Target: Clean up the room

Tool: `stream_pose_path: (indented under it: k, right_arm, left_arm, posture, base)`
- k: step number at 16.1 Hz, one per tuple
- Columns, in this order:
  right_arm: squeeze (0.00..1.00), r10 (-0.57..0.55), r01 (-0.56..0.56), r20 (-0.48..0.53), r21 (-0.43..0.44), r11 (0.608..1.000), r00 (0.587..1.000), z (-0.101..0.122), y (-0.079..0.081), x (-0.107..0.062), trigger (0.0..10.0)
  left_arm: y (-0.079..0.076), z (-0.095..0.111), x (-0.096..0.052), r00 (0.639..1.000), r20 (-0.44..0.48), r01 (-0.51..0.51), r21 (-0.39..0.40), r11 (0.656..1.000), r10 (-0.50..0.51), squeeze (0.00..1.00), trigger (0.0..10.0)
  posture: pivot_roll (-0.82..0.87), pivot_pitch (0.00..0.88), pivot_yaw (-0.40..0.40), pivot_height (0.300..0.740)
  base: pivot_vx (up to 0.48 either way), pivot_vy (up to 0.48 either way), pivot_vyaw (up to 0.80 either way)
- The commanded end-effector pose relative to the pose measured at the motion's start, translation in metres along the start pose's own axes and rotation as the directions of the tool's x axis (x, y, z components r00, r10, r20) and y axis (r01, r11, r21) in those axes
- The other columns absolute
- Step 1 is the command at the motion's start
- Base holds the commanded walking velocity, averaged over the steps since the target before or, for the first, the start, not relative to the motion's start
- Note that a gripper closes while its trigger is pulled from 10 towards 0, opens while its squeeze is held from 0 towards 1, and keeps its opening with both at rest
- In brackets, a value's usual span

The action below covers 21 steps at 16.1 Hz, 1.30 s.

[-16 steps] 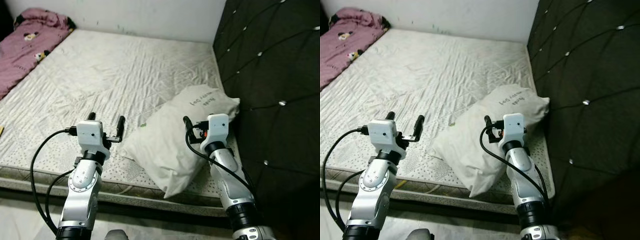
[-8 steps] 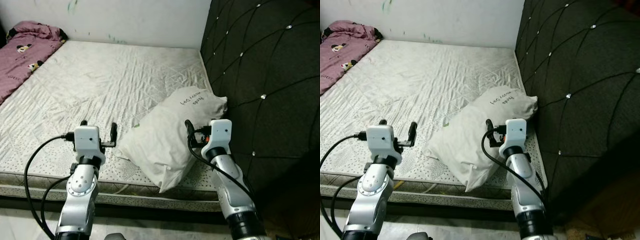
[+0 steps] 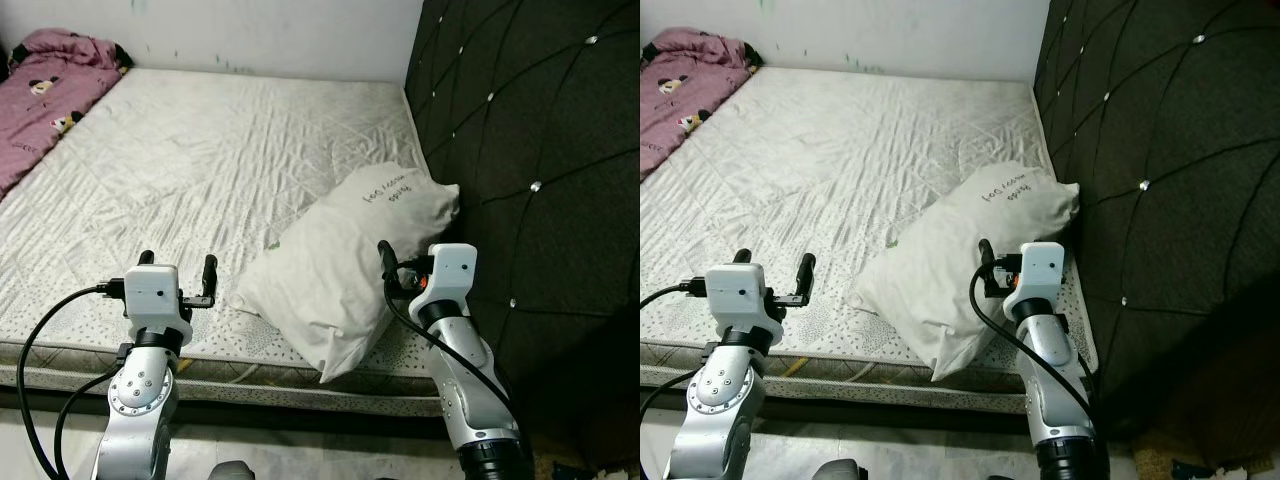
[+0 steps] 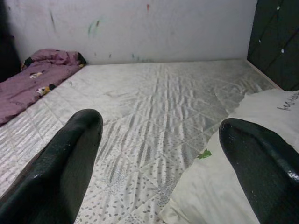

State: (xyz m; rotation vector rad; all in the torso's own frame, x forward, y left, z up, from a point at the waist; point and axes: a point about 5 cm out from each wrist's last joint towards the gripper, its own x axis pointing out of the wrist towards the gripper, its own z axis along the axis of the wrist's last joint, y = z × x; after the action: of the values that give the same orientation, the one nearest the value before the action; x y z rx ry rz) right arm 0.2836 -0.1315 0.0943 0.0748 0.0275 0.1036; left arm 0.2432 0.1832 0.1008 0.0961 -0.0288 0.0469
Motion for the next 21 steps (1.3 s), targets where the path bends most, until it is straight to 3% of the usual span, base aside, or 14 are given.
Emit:
stream_pose_path:
  k: [1,8,21]
  right_arm:
    - [0.0,-0.001,0.001,0.01,-0.001,1.0,1.0,0.0041,-0.0001,-0.0006,10.0]
    - [0.0,0.003,-0.003,-0.003,0.011,1.0,1.0,0.0047,0.0028,-0.0022,10.0]
    - [0.0,0.007,-0.007,-0.027,0.001,1.0,1.0,0.0032,-0.0006,0.002,10.0]
  left_arm:
    - [-0.0018,0.0052,0.0007,1.0,0.01,0.014,0.0,1.0,-0.014,0.0,10.0]
    - [-0.0029,0.0078,0.0009,0.999,-0.002,0.033,-0.005,0.999,-0.033,0.0,10.0]
    - [-0.0114,0.0102,0.0077,0.999,0.004,0.054,-0.006,0.999,-0.054,0.0,10.0]
  posture:
    - [0.06,0.08,0.004,0.74]
    - [0.06,0.088,0.007,0.74]
    - [0.06,0.065,-0.004,0.673]
  base:
    - [0.0,0.0,0.0]
    - [0.0,0.0,0.0]
    - [0.0,0.0,0.0]
